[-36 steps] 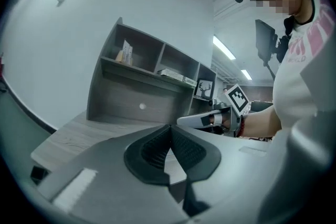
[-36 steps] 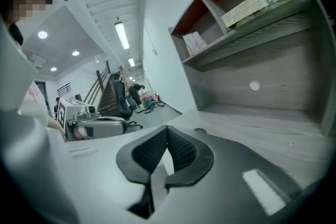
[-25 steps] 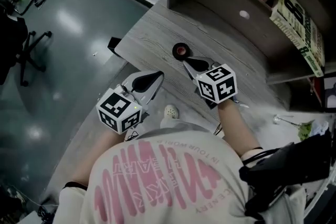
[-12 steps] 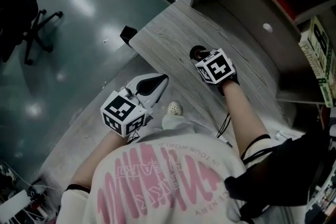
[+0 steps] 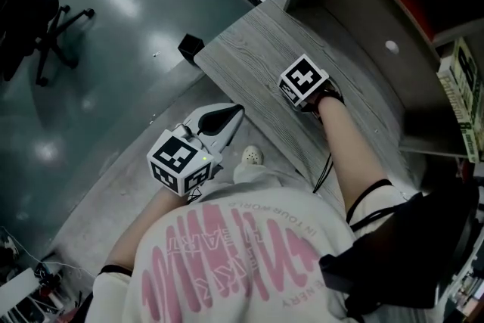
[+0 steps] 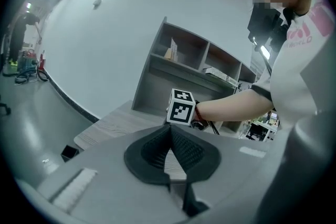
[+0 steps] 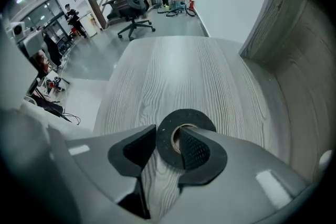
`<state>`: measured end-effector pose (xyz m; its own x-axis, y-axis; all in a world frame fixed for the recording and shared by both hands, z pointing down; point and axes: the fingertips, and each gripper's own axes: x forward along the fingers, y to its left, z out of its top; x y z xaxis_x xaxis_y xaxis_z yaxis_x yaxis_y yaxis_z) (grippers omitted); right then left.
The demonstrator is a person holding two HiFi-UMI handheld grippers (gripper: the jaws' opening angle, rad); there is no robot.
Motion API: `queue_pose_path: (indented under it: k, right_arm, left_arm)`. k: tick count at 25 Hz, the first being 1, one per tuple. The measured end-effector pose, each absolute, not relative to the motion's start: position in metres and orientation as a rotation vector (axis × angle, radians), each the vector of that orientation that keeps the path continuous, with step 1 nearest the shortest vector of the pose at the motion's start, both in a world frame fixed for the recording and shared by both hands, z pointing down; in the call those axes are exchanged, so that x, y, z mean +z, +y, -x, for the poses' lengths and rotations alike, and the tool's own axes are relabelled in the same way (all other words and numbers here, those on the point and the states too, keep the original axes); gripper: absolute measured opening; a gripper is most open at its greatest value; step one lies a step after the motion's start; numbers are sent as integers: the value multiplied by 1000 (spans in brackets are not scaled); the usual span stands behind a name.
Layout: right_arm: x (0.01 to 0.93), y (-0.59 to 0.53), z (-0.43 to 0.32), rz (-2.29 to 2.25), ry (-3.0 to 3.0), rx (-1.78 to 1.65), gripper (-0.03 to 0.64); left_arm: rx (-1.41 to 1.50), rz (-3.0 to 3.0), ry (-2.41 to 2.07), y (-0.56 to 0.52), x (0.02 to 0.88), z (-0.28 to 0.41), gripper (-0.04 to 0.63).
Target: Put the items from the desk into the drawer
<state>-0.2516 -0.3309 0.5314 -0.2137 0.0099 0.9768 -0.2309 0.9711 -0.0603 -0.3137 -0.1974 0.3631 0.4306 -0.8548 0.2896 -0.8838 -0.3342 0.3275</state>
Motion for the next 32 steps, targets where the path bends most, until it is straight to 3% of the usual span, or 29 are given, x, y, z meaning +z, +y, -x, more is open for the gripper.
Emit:
queue_pose_path:
  k: [13,26,32]
  right_arm:
    - [513,-296,237,-348,-1932,312,120]
    - [458,-152,191,-539,-2231,820,118]
    - [413,-76,165,-597,-2374,878,118]
  left_arm:
    - [95,-2309,-1426,-169,357,313,20]
    - [65,-2501,-1179,-112,343,237,20]
    - [80,-2552,-1062,-79,350,197,20]
